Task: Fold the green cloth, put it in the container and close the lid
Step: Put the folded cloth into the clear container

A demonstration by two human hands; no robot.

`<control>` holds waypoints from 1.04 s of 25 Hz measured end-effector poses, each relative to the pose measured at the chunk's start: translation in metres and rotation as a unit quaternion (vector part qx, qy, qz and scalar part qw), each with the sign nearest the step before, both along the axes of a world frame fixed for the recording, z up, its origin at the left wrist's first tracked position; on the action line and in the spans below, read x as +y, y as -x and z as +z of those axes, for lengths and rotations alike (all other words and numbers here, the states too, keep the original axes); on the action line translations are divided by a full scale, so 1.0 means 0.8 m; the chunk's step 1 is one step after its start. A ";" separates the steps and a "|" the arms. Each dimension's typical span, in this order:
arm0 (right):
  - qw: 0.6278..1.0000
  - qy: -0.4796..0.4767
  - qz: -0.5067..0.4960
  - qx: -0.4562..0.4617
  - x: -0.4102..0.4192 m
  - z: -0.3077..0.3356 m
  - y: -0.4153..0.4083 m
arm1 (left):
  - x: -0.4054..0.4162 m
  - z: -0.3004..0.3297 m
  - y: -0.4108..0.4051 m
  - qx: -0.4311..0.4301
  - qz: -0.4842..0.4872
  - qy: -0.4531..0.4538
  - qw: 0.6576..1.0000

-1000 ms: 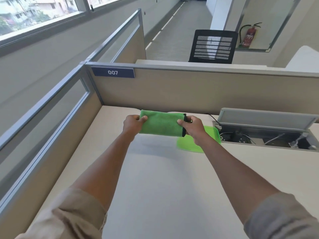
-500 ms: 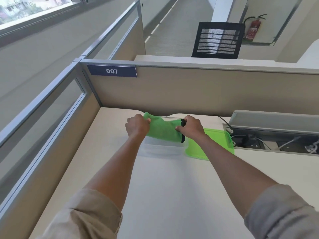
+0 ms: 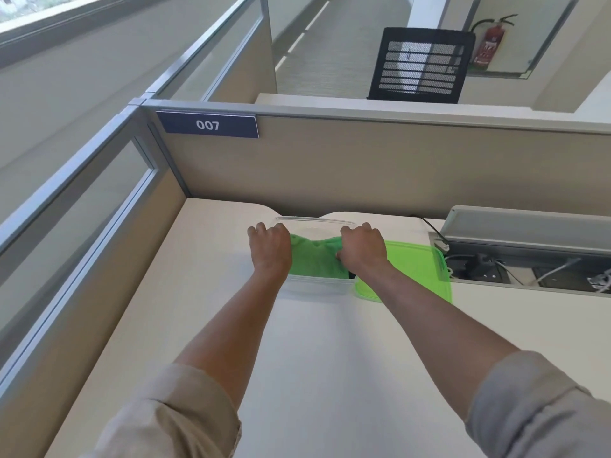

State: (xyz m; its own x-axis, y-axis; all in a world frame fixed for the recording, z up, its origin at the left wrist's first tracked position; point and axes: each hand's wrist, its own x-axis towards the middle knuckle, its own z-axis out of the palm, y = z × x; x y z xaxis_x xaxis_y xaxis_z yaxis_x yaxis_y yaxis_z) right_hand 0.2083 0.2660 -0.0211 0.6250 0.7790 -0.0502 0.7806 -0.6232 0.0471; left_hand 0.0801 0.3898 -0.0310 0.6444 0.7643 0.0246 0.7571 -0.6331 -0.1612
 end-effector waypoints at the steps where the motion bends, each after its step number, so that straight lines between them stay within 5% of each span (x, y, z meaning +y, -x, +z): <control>1: 1.000 0.013 0.003 -0.013 0.002 -0.005 0.001 | -0.002 0.000 0.001 0.019 -0.006 -0.008 1.000; 6: 0.997 0.055 0.004 -0.050 0.007 -0.021 0.001 | 0.000 -0.001 -0.001 0.047 -0.051 -0.069 0.995; 18: 0.991 0.105 0.024 -0.075 0.014 -0.040 -0.002 | 0.005 -0.024 -0.007 0.138 -0.079 -0.050 0.986; 26: 0.993 -0.052 0.055 -0.091 -0.009 -0.010 0.003 | -0.007 0.009 0.005 0.012 -0.055 -0.045 0.997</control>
State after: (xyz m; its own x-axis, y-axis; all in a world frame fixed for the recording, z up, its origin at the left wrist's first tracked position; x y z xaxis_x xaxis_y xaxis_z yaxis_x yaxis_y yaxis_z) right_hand 0.2057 0.2591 -0.0292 0.5268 0.8385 0.1395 0.8288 -0.5431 0.1345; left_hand 0.0761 0.3840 -0.0235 0.7251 0.6849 0.0723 0.6794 -0.6941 -0.2382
